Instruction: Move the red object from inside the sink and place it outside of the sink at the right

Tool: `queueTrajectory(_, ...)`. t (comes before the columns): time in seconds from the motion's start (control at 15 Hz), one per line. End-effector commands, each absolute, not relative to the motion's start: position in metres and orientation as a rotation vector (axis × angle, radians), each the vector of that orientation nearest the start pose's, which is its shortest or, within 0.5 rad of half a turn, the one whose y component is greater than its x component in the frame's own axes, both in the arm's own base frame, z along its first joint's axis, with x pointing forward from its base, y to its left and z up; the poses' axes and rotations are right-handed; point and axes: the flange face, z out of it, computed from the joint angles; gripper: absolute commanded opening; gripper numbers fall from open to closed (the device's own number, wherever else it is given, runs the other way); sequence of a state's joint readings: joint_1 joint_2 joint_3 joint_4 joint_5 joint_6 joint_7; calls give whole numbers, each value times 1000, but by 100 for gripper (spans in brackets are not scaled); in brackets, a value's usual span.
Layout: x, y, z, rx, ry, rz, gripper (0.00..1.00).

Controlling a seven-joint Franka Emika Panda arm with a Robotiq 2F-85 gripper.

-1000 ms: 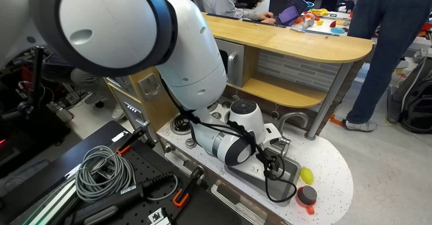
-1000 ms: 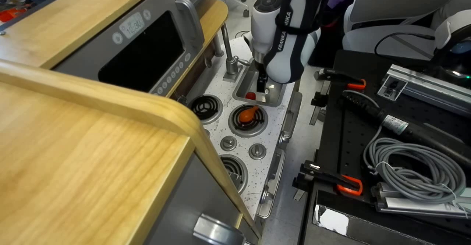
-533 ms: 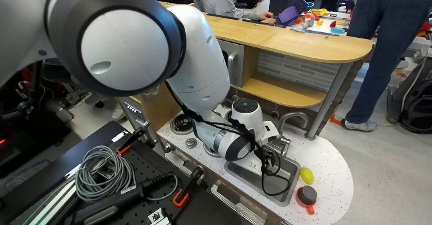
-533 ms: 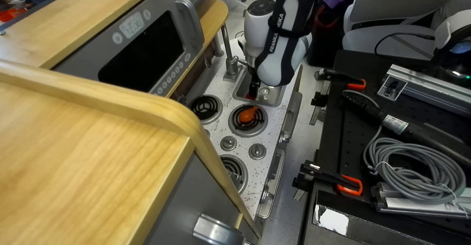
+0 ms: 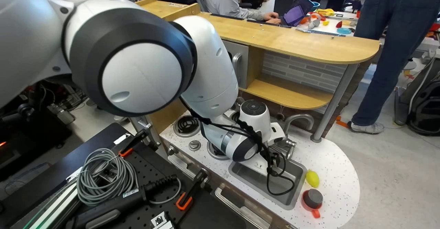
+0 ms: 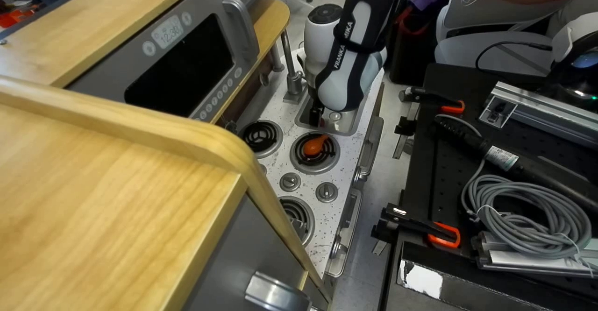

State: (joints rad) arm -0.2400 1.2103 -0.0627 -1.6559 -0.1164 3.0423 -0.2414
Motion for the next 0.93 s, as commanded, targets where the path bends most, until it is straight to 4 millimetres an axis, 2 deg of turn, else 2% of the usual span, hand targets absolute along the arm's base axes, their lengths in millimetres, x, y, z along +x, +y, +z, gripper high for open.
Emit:
queueTrajectory(0.0,599,-173,-88,-3234,-170,-247,100)
queueTrajectory(0.53,597,-199,-82,-3210,-104,-215,100)
queueTrajectory(0.87,590,-211,-98,-3218,-103,-166,100)
